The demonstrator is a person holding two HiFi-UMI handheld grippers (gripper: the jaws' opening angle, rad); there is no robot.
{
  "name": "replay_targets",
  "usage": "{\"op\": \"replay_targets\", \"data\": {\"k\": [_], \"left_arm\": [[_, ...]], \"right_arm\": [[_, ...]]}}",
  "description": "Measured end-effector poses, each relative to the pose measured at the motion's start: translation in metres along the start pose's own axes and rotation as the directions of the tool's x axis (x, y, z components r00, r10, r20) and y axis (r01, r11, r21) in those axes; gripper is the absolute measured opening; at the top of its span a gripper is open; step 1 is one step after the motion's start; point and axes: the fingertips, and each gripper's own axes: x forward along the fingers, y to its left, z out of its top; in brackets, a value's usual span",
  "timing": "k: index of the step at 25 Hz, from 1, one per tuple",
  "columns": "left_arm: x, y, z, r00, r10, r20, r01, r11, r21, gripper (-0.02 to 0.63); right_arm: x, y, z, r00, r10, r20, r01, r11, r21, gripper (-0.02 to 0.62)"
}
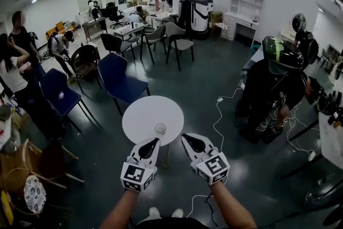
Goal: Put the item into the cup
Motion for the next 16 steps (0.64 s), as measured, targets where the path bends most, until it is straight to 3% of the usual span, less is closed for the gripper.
{"op": "replay_targets", "data": {"k": [16], "left_arm": [[-0.02, 0.004, -0.009, 1.0, -0.002, -0.009, 0.002, 1.0, -0.016, 0.015]], "right_arm": [[0.005, 0.017, -0.003, 1.0, 0.003, 0.007, -0.003, 1.0, 0.01, 0.016]]}}
